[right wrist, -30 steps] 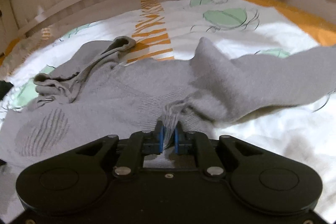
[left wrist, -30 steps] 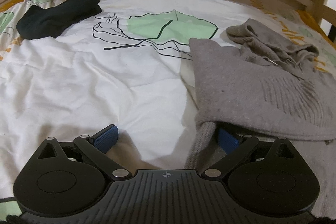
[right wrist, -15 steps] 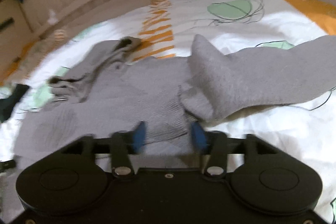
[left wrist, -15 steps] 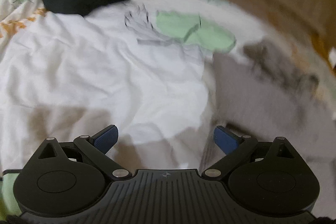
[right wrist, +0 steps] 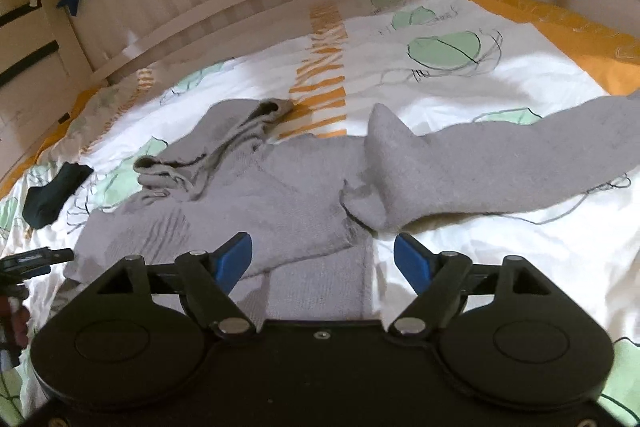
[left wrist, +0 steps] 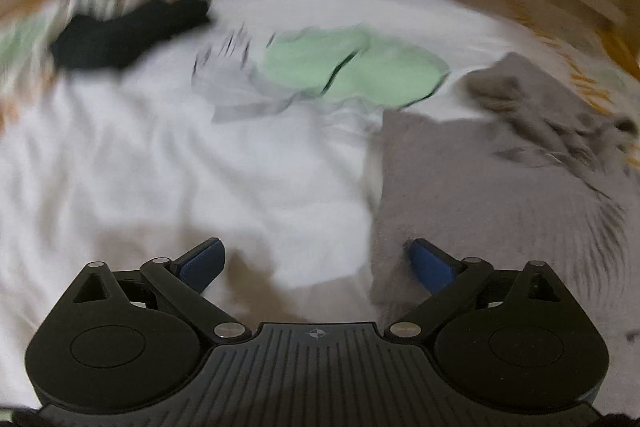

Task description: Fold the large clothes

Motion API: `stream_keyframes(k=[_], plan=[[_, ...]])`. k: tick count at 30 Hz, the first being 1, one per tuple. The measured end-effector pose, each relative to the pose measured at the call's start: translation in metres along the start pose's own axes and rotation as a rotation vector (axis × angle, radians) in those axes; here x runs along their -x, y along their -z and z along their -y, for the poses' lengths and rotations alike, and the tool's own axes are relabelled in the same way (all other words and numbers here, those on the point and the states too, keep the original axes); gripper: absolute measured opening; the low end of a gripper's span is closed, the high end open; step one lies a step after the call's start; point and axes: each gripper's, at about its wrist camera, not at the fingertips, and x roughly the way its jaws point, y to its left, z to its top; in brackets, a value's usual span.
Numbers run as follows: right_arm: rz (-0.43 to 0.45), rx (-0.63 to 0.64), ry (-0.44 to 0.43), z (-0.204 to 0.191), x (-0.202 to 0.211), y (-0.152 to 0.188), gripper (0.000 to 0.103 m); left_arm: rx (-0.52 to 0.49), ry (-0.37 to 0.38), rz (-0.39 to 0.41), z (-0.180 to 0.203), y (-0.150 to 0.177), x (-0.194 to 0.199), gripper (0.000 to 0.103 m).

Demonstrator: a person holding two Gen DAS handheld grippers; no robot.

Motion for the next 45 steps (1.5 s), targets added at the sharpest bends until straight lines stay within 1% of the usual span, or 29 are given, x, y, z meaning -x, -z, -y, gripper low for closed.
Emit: stream_keyframes(k=[1,2,4,5,8,10,12,15,20,22,24,26,30,34,36,37,38,39,40,42,45], plan=[[-0.003,-0.006,0.009,0.004,0.001,0.001,0.080,0.055,0.034,0.009,-0.009,0.004,-0.003,0.103],[-0.004,-0.016,0.019,0.010,0.002,0.001,0.080,0.059,0.040,0.026,-0.011,0.006,-0.002,0.103],[0.000,-0.040,0.036,0.024,0.005,0.000,0.080,0.018,0.023,0.033,-0.007,0.007,-0.001,0.103],[0.004,-0.053,0.047,0.033,0.007,-0.002,0.080,0.019,0.022,0.033,-0.007,0.007,0.000,0.103],[0.014,-0.098,0.096,0.061,0.012,-0.008,0.080,0.063,0.040,0.016,-0.012,0.003,0.006,0.103],[0.028,-0.132,0.126,0.082,0.018,-0.012,0.080,0.077,0.048,0.015,-0.009,-0.001,0.012,0.101],[0.047,-0.164,0.158,0.104,0.023,-0.016,0.080,0.066,0.057,0.030,-0.002,-0.006,0.025,0.101],[0.075,-0.197,0.221,0.134,0.027,-0.024,0.080,0.024,0.099,0.065,0.013,-0.010,0.045,0.101],[0.126,-0.268,0.322,0.186,0.030,-0.036,0.080,-0.064,0.189,0.096,0.061,-0.010,0.067,0.101],[0.144,-0.277,0.362,0.203,0.028,-0.041,0.080,-0.096,0.238,0.089,0.087,-0.008,0.070,0.101],[0.150,-0.282,0.383,0.218,0.022,-0.047,0.080,-0.122,0.285,0.075,0.112,-0.004,0.070,0.101],[0.160,-0.305,0.377,0.232,0.016,-0.051,0.080,-0.151,0.329,0.059,0.138,0.001,0.067,0.101],[0.193,-0.377,0.358,0.256,0.004,-0.054,0.082,-0.208,0.390,0.027,0.184,0.014,0.060,0.101],[0.247,-0.458,0.299,0.276,0.000,-0.053,0.083,-0.257,0.434,0.002,0.222,0.024,0.052,0.101],[0.269,-0.499,0.280,0.286,-0.001,-0.055,0.078,-0.282,0.448,0.000,0.240,0.029,0.051,0.101],[0.273,-0.518,0.283,0.289,-0.002,-0.055,0.063,-0.295,0.455,-0.005,0.250,0.032,0.049,0.101],[0.263,-0.536,0.291,0.293,-0.002,-0.056,0.040,-0.302,0.462,-0.010,0.257,0.033,0.047,0.101],[0.249,-0.557,0.291,0.296,-0.002,-0.056,0.023,-0.308,0.471,-0.017,0.266,0.035,0.045,0.101],[0.244,-0.576,0.283,0.298,-0.002,-0.057,0.014,-0.313,0.480,-0.022,0.273,0.036,0.042,0.101],[0.256,-0.576,0.276,0.295,0.004,-0.060,0.014,-0.332,0.498,-0.027,0.290,0.038,0.038,0.101],[0.276,-0.495,0.264,0.282,0.020,-0.073,0.014,-0.368,0.502,-0.013,0.313,0.042,0.031,0.101]])
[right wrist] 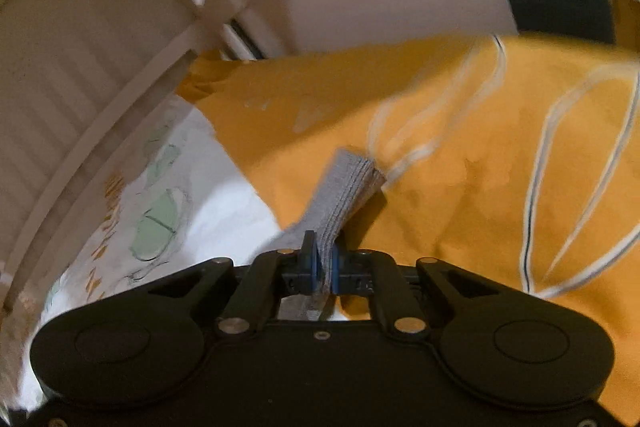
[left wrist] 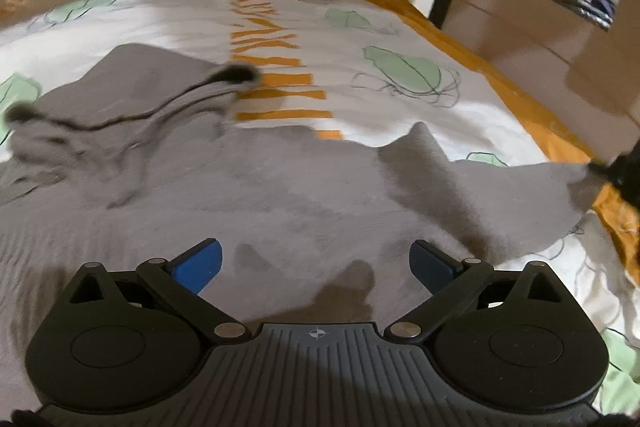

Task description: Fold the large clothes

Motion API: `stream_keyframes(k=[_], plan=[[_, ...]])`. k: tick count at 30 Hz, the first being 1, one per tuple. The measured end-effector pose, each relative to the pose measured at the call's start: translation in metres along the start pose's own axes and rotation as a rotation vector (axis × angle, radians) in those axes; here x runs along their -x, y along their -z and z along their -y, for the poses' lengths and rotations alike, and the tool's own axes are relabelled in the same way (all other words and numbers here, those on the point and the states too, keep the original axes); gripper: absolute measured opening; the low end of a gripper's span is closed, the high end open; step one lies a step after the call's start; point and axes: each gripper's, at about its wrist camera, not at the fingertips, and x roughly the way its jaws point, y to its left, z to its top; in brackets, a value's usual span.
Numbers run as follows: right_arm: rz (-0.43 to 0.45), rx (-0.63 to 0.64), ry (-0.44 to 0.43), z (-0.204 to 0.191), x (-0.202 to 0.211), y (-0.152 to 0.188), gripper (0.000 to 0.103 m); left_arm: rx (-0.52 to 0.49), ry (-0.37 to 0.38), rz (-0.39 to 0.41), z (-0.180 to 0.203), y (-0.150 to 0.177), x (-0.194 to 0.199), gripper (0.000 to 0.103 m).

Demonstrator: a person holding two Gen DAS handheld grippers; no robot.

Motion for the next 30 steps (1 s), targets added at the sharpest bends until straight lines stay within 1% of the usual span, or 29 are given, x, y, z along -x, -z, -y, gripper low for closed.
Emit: stream_keyframes(k=[3,4,5,6,8,9,11,13,15,18,22,27,30], plan=[[0.049,0.049,-0.040,-0.018,0.023,-0.017,0.014,-0.012,-0.013,-0.005,0.010,-0.002,-0.018,0.101],[0.065,0.059,-0.054,-0.024,0.030,-0.023,0.014,-0.015,-0.031,-0.021,0.013,-0.001,-0.027,0.101],[0.081,0.072,-0.071,-0.031,0.038,-0.029,0.014,-0.024,-0.048,-0.062,0.015,0.000,-0.038,0.101],[0.093,0.087,-0.084,-0.038,0.045,-0.034,0.014,-0.050,-0.069,-0.091,0.017,0.002,-0.047,0.103],[0.100,0.128,-0.108,-0.057,0.057,-0.041,0.014,-0.134,-0.100,-0.066,0.025,0.003,-0.052,0.103],[0.103,0.155,-0.119,-0.068,0.063,-0.043,0.014,-0.128,-0.098,-0.073,0.025,0.001,-0.052,0.103],[0.105,0.208,-0.145,-0.092,0.072,-0.043,0.014,-0.083,-0.066,-0.091,0.018,-0.004,-0.045,0.102],[0.094,0.244,-0.181,-0.116,0.081,-0.039,0.014,-0.043,-0.028,-0.086,0.005,-0.006,-0.032,0.101],[0.073,0.282,-0.224,-0.145,0.086,-0.030,0.014,0.009,-0.006,-0.065,-0.011,-0.007,-0.016,0.101],[0.038,0.347,-0.298,-0.190,0.096,-0.005,0.014,0.097,0.029,-0.041,-0.049,-0.005,0.013,0.101],[-0.031,0.399,-0.417,-0.253,0.100,0.041,0.014,0.171,0.034,-0.017,-0.106,0.002,0.051,0.101],[-0.118,0.470,-0.558,-0.330,0.097,0.119,0.014,0.241,-0.009,0.029,-0.174,0.013,0.098,0.102],[-0.188,0.499,-0.612,-0.368,0.084,0.172,0.014,0.301,-0.040,0.057,-0.211,0.023,0.126,0.102]])
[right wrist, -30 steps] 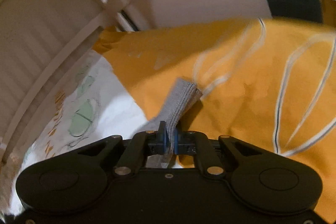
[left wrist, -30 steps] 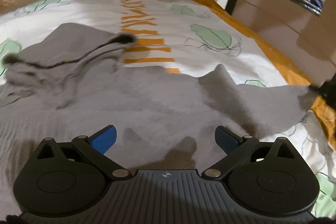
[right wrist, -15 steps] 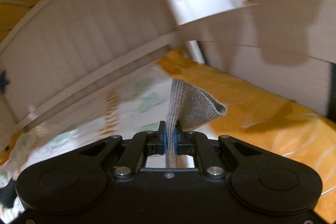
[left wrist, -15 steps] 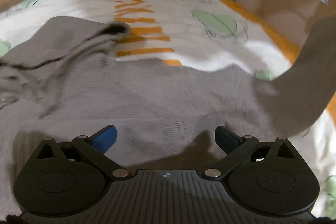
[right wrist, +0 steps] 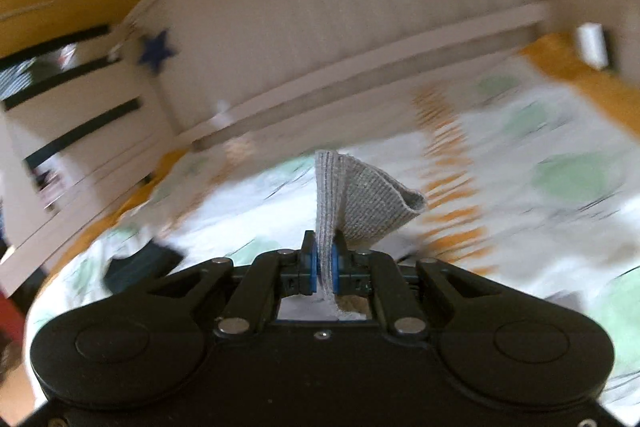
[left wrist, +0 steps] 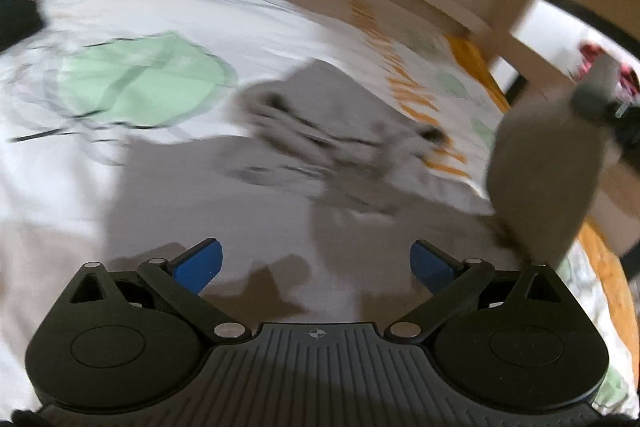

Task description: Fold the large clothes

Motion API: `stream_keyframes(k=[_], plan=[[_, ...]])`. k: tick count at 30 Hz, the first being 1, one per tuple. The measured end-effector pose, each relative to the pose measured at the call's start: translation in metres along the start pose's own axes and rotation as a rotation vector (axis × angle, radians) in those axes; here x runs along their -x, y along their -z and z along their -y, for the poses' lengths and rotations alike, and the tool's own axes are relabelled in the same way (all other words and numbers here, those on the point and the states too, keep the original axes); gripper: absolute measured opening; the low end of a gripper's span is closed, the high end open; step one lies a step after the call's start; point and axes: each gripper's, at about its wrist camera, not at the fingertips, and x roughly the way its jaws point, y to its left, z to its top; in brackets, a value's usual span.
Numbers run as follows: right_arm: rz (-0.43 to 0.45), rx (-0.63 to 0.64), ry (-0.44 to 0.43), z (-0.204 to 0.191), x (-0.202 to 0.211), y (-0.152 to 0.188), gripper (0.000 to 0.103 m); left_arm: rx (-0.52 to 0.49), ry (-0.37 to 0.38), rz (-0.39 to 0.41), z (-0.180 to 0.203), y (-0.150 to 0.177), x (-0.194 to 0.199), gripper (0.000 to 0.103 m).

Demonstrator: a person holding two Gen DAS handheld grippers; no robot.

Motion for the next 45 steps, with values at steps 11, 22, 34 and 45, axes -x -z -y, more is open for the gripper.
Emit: stream_keyframes(k=[11,22,34,45], plan=[[-0.211,0.091,-0.055,-0.070,-0.095,0.103,0.023,0.163,-0.027,0.033,-0.073,0.002,0.038,0.102],[-0.253,0.146,-0.032,-0.035,-0.044,0.109,0.064,0.135,0.049,-0.007,-0.054,0.006,0.010,0.102],[-0.232,0.036,0.116,0.042,0.024,0.136,0.065,0.080,0.008,-0.102,-0.020,0.020,-0.024,0.069],[-0.221,0.017,0.122,0.050,0.033,0.152,0.066,-0.042,0.096,0.091,0.016,-0.016,0.030,0.010]])
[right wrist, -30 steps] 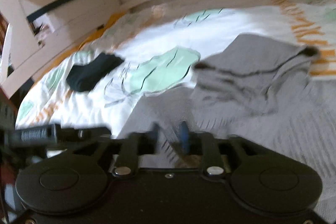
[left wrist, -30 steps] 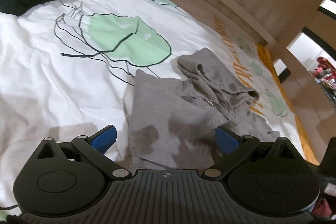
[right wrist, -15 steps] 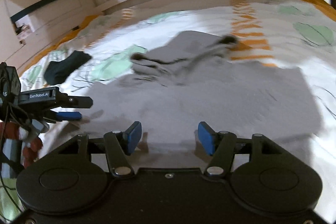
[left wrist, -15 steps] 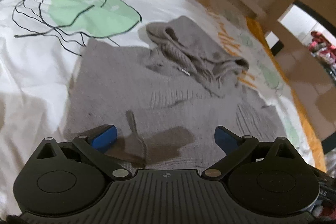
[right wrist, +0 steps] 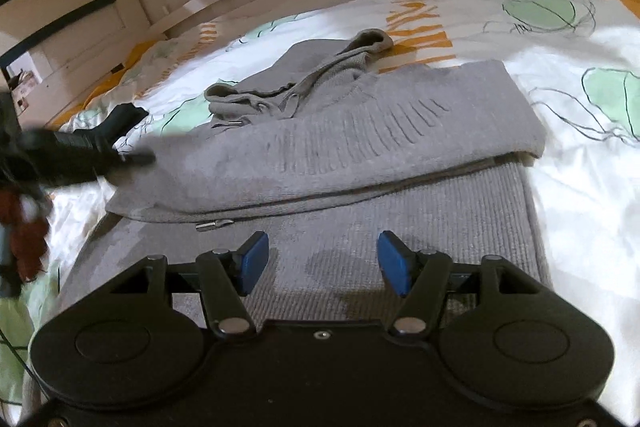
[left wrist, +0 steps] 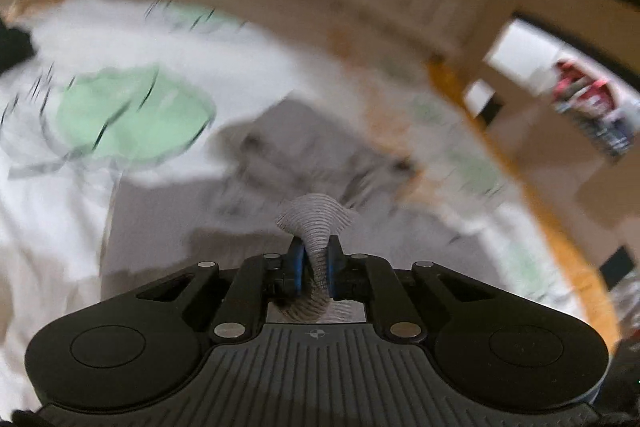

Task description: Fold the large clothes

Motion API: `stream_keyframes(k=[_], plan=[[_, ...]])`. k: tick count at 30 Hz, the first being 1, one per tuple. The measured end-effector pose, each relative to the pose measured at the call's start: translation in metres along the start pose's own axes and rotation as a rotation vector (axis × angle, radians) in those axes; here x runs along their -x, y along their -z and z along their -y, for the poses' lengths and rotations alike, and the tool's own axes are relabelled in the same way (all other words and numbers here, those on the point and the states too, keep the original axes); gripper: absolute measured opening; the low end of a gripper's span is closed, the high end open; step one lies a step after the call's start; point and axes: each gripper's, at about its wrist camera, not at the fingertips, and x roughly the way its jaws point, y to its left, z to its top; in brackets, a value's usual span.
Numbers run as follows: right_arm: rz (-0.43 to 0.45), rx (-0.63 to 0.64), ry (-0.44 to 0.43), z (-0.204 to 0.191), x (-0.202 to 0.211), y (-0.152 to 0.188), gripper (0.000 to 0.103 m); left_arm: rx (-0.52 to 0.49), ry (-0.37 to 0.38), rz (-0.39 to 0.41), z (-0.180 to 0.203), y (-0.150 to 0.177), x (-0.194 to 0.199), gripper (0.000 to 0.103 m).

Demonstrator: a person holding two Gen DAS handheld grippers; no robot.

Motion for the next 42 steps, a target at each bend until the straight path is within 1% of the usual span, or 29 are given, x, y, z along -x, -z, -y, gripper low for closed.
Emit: stream_keyframes(k=[1,3,4,6,8,12,15,16,18,21,24,26,28,34,36,38,40,42], plan=[[0.001,0.003,0.000,0.000,0.000,0.000,0.066,-0.006,-0.003,0.016,-0.001,-0.005,0.004,0.010],[0.004,0.006,0.004,0.001,0.000,0.002,0.066,-0.018,-0.052,0.028,-0.009,-0.011,0.003,0.010],[0.005,0.005,0.004,0.001,-0.001,0.002,0.066,-0.010,-0.080,0.024,-0.017,-0.011,0.000,0.010],[0.006,-0.002,0.004,0.004,-0.002,0.003,0.066,0.045,-0.129,0.016,-0.037,-0.009,-0.007,0.010],[0.010,-0.006,0.004,0.005,-0.001,0.003,0.066,0.084,-0.144,-0.017,-0.055,-0.003,-0.016,0.010],[0.024,-0.004,0.009,0.008,-0.001,-0.001,0.066,0.077,-0.173,-0.073,-0.067,0.008,-0.031,0.011],[0.054,0.003,0.025,0.010,0.001,-0.007,0.066,0.097,-0.180,-0.066,-0.072,0.009,-0.035,0.011],[0.063,0.004,0.037,0.012,0.001,-0.010,0.067,0.106,-0.182,-0.065,-0.074,0.009,-0.036,0.011],[0.079,0.002,0.092,0.018,0.001,-0.016,0.068,0.103,-0.197,-0.073,-0.076,0.010,-0.041,0.012],[0.099,0.012,0.210,0.029,0.001,-0.022,0.068,0.081,-0.225,-0.116,-0.079,0.014,-0.054,0.016],[0.089,0.053,0.326,0.039,-0.004,-0.026,0.068,0.078,-0.225,-0.109,-0.084,0.021,-0.060,0.016],[0.060,0.071,0.380,0.046,-0.011,-0.028,0.060,0.080,-0.222,-0.100,-0.085,0.024,-0.059,0.016],[0.058,0.060,0.401,0.054,-0.017,-0.030,0.059,0.075,-0.220,-0.096,-0.084,0.025,-0.059,0.016],[0.105,0.042,0.402,0.061,-0.026,-0.043,0.060,0.047,-0.226,-0.093,-0.082,0.026,-0.060,0.017],[0.125,0.020,0.432,0.065,-0.024,-0.045,0.060,0.049,-0.223,-0.090,-0.082,0.026,-0.059,0.017],[0.143,-0.033,0.466,0.074,-0.018,-0.043,0.060,0.051,-0.217,-0.088,-0.083,0.027,-0.059,0.017],[0.130,-0.086,0.457,0.085,-0.014,-0.040,0.061,0.047,-0.214,-0.088,-0.084,0.026,-0.059,0.017],[0.122,-0.088,0.478,0.087,-0.011,-0.037,0.061,0.052,-0.214,-0.089,-0.084,0.026,-0.059,0.017]])
